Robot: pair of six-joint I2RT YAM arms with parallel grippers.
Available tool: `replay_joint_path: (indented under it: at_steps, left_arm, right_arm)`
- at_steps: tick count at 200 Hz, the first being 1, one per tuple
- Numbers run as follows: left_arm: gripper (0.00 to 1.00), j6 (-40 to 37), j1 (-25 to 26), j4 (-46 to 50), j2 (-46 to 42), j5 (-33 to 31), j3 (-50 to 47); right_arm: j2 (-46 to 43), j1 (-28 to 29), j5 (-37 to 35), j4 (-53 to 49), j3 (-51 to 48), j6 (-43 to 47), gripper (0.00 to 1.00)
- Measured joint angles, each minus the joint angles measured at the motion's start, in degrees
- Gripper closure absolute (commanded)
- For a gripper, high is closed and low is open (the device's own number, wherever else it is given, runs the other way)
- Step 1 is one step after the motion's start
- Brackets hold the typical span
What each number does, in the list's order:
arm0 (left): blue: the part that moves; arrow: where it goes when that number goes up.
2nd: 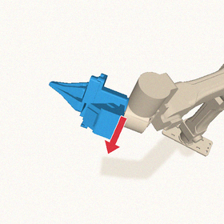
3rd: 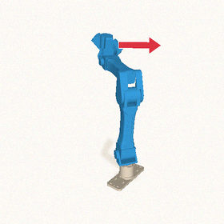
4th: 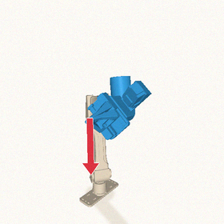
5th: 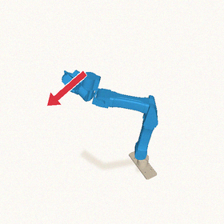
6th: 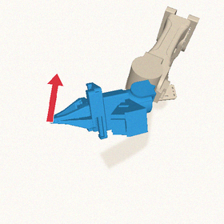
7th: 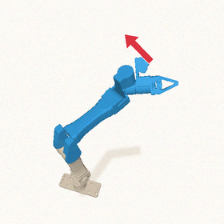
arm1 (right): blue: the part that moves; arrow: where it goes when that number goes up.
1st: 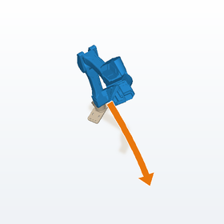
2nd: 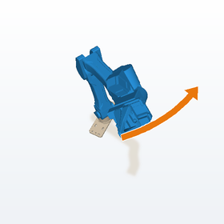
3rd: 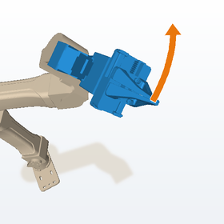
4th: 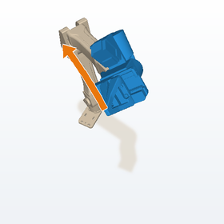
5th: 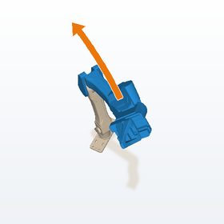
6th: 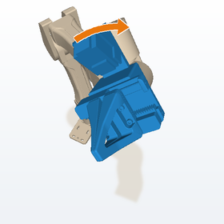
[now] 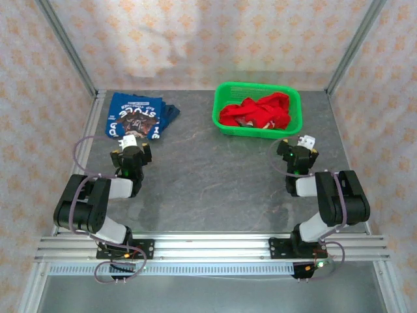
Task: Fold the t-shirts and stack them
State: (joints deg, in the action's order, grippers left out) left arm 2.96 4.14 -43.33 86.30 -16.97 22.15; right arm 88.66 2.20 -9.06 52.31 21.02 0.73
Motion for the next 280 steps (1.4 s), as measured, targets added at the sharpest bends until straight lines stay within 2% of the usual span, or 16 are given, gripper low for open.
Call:
replay_joint_path:
  at_steps: [176, 185, 201, 220, 237, 260, 280]
  left_arm:
    - [0.0, -0.2, 0.0, 1.7, -0.9, 0.2, 0.3]
    - [0.0, -0.4, 0.3, 6.2, -3.2, 0.1, 1.6]
    - [0.0, 0.2, 1.4, 17.0, -10.5, 0.6, 6.2]
    - [0.0, 3.1, 2.4, 28.7, -21.2, 2.1, 14.5]
    - [0.0, 7.4, 3.7, 38.3, -28.3, 3.9, 23.1]
    - [0.0, 13.8, 5.2, 52.8, -31.4, 7.4, 34.3]
    - [0.0, 17.4, 6.5, 64.7, -29.7, 10.8, 41.6]
  right_arm:
    - [-1.0, 0.0, 0.0, -0.9, -0.1, 0.0, 0.01]
    - [-4.6, 0.1, -0.1, -5.0, -0.2, -0.1, 0.01]
    - [-16.9, 0.3, 0.0, -19.6, 1.6, -2.7, 0.0]
    - [-30.4, 0.7, 1.5, -35.8, 8.8, -7.3, 0.0]
    - [-37.7, 1.2, 5.0, -46.6, 14.6, -10.9, 0.01]
    - [-39.9, 1.5, 10.5, -60.6, 21.4, -14.7, 0.01]
    - [-34.5, 1.5, 15.4, -71.8, 29.5, -16.2, 0.01]
